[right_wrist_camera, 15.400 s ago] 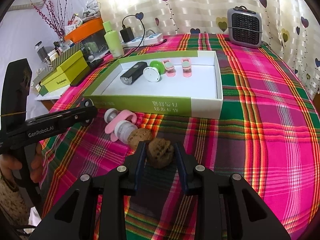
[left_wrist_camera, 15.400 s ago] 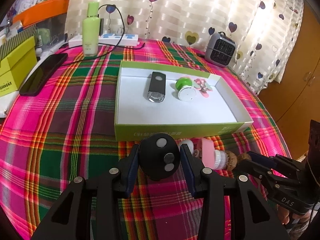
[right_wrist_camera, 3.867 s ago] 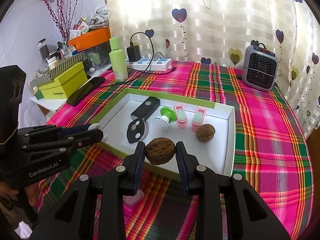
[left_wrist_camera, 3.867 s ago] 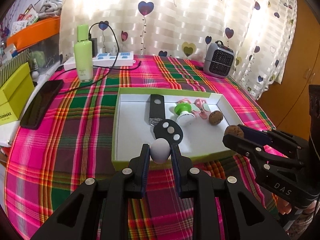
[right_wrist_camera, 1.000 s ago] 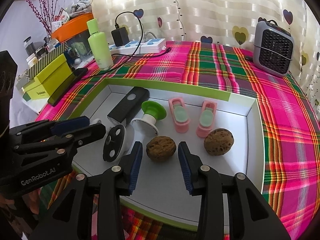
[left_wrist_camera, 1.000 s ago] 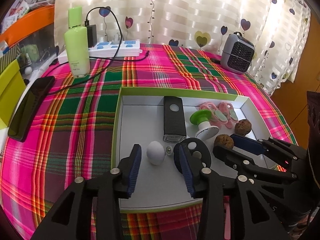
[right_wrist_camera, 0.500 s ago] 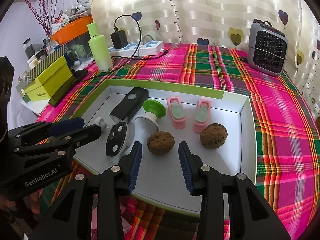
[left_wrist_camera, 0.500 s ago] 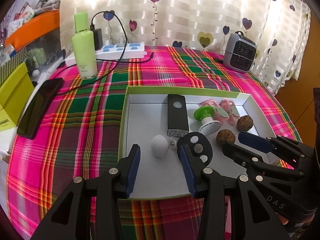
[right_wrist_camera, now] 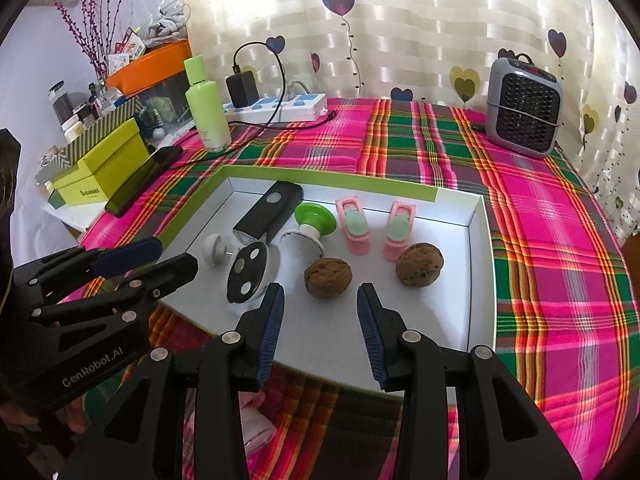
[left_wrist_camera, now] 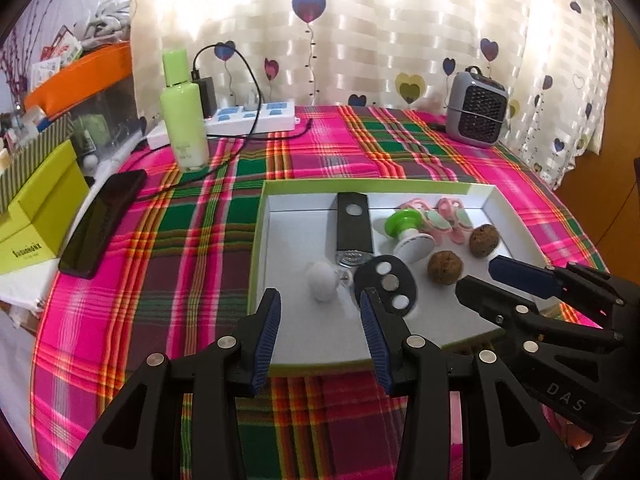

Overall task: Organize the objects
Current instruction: 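Withdraw both grippers toward the pink piece and white cap beside the box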

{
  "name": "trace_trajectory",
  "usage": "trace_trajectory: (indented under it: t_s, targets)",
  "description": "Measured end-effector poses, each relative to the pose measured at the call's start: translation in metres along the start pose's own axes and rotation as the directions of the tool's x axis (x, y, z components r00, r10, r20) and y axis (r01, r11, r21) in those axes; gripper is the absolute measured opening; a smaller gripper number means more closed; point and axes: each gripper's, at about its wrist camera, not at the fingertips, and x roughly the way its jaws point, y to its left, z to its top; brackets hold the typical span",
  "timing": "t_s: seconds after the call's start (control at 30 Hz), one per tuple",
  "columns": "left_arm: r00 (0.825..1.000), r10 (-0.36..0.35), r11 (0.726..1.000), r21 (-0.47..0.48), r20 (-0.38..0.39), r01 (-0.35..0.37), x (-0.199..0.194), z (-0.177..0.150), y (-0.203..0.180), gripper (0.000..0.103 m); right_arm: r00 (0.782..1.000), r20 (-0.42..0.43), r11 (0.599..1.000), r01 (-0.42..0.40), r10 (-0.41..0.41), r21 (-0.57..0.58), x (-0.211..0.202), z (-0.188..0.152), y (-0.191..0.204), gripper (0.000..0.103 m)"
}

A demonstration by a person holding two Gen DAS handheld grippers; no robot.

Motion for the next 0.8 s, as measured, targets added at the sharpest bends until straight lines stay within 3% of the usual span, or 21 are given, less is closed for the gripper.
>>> trace_trajectory:
  t_s: [0.43, 0.8]
  targets:
    - [1.000, -0.007, 0.999, -0.036, 0.001, 0.007, -0.018, -0.015, 0.003, 0.040, 1.000, 0.012, 1.000, -0.001, 0.001, 0.000, -0.017, -0.010, 0.011, 0.039]
    - [0.998, -0.064, 0.995, -0.075, 0.010, 0.065, -0.035, -0.036, 0.012, 0.040, 1.000, 0.027, 0.999, 0.001, -0.002, 0.032, -0.035, -0.027, 0.012, 0.039]
